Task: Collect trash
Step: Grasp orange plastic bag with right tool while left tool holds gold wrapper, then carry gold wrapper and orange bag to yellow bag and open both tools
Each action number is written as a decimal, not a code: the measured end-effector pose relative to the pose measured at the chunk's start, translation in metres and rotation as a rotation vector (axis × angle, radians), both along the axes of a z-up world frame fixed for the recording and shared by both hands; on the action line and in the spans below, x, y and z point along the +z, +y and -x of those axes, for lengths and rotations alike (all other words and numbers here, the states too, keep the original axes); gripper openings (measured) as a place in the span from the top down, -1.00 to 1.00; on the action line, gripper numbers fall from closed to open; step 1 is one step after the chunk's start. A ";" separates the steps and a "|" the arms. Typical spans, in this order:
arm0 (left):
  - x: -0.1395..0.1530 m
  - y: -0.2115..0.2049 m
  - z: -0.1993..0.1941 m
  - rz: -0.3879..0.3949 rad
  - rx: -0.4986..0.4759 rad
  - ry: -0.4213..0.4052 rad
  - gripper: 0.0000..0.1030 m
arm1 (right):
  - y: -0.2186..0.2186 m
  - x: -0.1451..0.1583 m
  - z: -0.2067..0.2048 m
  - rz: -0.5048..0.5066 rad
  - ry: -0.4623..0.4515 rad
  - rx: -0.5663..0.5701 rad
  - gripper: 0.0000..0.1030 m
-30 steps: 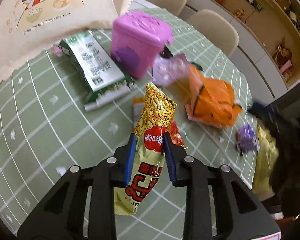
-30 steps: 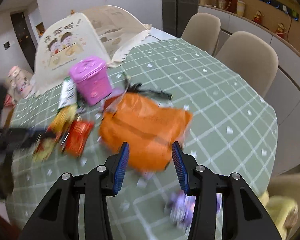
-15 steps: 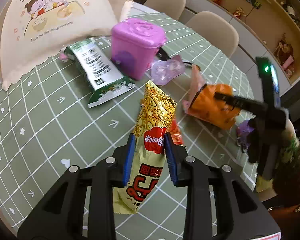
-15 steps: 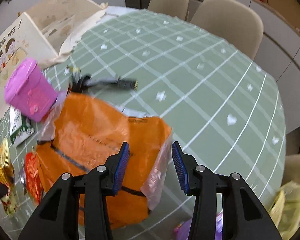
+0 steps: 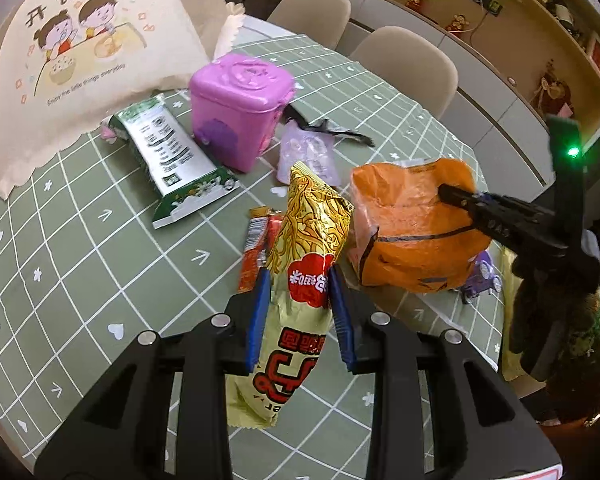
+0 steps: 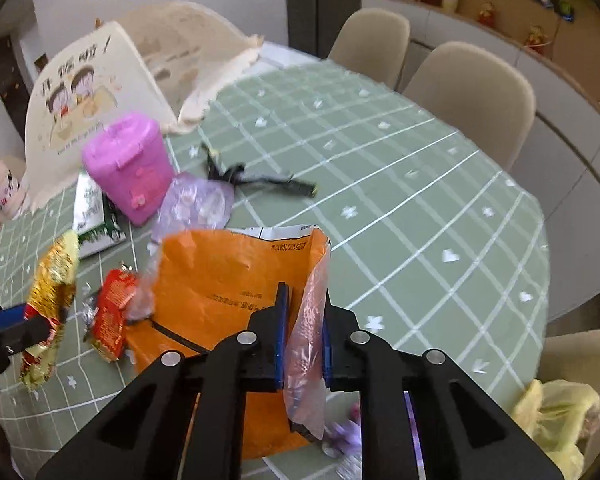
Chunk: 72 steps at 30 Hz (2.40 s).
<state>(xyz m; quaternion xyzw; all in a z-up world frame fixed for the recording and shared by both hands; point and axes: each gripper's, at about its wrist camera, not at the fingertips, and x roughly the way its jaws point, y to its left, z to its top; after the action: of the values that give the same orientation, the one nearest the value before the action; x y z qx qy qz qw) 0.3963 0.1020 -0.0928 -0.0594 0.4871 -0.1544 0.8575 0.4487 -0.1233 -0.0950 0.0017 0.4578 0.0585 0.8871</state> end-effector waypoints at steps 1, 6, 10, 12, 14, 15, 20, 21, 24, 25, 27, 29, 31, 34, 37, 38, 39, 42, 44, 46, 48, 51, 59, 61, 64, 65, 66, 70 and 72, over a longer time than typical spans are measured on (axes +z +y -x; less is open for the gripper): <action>0.003 -0.002 0.002 0.001 -0.006 -0.007 0.45 | -0.005 0.009 0.006 0.002 -0.021 -0.015 0.73; 0.022 -0.019 0.013 0.014 -0.036 -0.046 0.45 | -0.027 0.041 0.034 0.013 -0.104 -0.056 0.73; 0.038 -0.037 0.027 0.026 -0.073 -0.082 0.45 | -0.043 0.063 0.062 0.011 -0.158 -0.074 0.73; 0.044 -0.047 0.033 0.032 -0.094 -0.092 0.45 | -0.051 0.070 0.074 0.012 -0.178 -0.083 0.73; 0.048 -0.056 0.037 0.042 -0.111 -0.097 0.45 | -0.061 0.079 0.086 0.013 -0.202 -0.100 0.73; 0.051 -0.061 0.039 0.050 -0.116 -0.100 0.45 | -0.066 0.082 0.092 0.013 -0.212 -0.108 0.73; 0.062 -0.080 0.043 0.071 -0.118 -0.122 0.45 | -0.098 0.102 0.126 0.013 -0.266 -0.154 0.73; 0.066 -0.086 0.044 0.074 -0.120 -0.130 0.45 | -0.105 0.105 0.132 0.018 -0.278 -0.165 0.73; 0.074 -0.106 0.049 0.080 -0.139 -0.147 0.45 | -0.127 0.112 0.148 0.027 -0.306 -0.190 0.73; 0.078 -0.116 0.052 0.079 -0.154 -0.157 0.45 | -0.136 0.115 0.155 0.025 -0.316 -0.198 0.73; 0.084 -0.137 0.057 0.081 -0.189 -0.174 0.45 | -0.152 0.117 0.166 0.027 -0.327 -0.212 0.73; 0.089 -0.165 0.065 0.089 -0.235 -0.186 0.45 | -0.171 0.118 0.179 0.035 -0.341 -0.237 0.73; 0.092 -0.189 0.072 0.089 -0.272 -0.195 0.45 | -0.188 0.117 0.190 0.038 -0.348 -0.260 0.73; 0.094 -0.235 0.086 0.083 -0.344 -0.208 0.45 | -0.225 0.115 0.214 0.041 -0.360 -0.320 0.73; 0.095 -0.274 0.098 0.080 -0.400 -0.211 0.45 | -0.257 0.111 0.236 0.053 -0.363 -0.370 0.73; 0.094 -0.287 0.102 0.080 -0.417 -0.210 0.45 | -0.266 0.109 0.242 0.060 -0.363 -0.382 0.73; 0.093 -0.302 0.107 0.077 -0.439 -0.211 0.45 | -0.274 0.108 0.248 0.067 -0.363 -0.394 0.73; 0.088 -0.340 0.121 0.072 -0.492 -0.211 0.45 | -0.304 0.102 0.268 0.076 -0.354 -0.430 0.73; 0.084 -0.361 0.129 0.070 -0.520 -0.208 0.45 | -0.322 0.096 0.277 0.080 -0.346 -0.446 0.73; 0.078 -0.381 0.135 0.063 -0.539 -0.199 0.45 | -0.334 0.092 0.282 0.082 -0.337 -0.455 0.73; 0.073 -0.395 0.138 0.055 -0.548 -0.188 0.45 | -0.349 0.086 0.287 0.083 -0.327 -0.460 0.73; 0.064 -0.411 0.140 0.043 -0.550 -0.163 0.45 | -0.361 0.081 0.288 0.082 -0.319 -0.458 0.73; 0.043 -0.436 0.131 0.048 -0.556 -0.086 0.45 | -0.379 0.058 0.286 0.037 -0.293 -0.451 0.73; 0.038 -0.436 0.128 0.080 -0.554 -0.058 0.44 | -0.379 0.052 0.284 0.026 -0.282 -0.442 0.73; 0.030 -0.428 0.115 0.168 -0.519 0.007 0.26 | -0.378 0.046 0.279 0.018 -0.272 -0.431 0.73; 0.029 -0.424 0.112 0.181 -0.503 0.018 0.18 | -0.377 0.043 0.277 0.019 -0.267 -0.426 0.73; 0.028 -0.421 0.110 0.185 -0.493 0.019 0.16 | -0.375 0.041 0.277 0.020 -0.265 -0.423 0.73; 0.033 -0.409 0.105 0.178 -0.457 0.001 0.11 | -0.371 0.033 0.268 0.010 -0.246 -0.402 0.73; 0.037 -0.400 0.103 0.181 -0.437 -0.011 0.09 | -0.364 0.027 0.263 0.014 -0.232 -0.382 0.73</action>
<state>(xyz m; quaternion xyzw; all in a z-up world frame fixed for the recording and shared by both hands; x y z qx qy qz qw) 0.2933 -0.2984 -0.0554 -0.0284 0.4677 -0.3798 0.7976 0.1860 -0.4870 -0.0676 0.0752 0.3443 -0.1139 0.9289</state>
